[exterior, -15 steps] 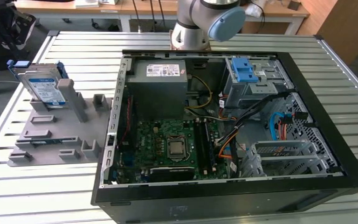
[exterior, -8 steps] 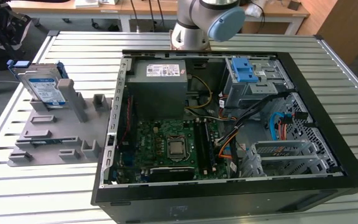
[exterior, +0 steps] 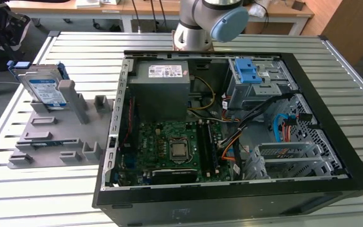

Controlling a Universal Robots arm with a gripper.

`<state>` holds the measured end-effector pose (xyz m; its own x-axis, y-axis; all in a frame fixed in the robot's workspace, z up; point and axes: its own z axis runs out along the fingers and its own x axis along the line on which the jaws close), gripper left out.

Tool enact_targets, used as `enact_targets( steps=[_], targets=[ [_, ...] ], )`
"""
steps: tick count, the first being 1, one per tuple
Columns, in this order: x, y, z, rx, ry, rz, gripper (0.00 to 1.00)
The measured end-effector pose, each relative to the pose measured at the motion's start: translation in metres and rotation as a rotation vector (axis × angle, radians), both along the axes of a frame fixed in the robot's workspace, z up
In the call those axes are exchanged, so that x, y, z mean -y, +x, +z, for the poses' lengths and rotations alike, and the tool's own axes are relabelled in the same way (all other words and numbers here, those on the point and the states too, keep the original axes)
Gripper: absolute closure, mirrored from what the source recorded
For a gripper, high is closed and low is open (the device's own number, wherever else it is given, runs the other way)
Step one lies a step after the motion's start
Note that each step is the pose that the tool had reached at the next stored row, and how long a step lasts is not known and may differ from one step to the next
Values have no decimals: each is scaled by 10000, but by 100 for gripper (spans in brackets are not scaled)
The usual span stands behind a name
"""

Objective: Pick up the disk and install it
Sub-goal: 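Pick up the disk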

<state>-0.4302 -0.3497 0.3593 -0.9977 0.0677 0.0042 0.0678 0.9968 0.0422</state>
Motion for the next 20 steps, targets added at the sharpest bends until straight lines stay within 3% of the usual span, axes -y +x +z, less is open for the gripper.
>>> enact_targets(
  steps=[9,20],
  targets=[
    [0,-3,-1,0,0,229,89],
    [0,-2,-6,0,0,2131,89]
  ],
)
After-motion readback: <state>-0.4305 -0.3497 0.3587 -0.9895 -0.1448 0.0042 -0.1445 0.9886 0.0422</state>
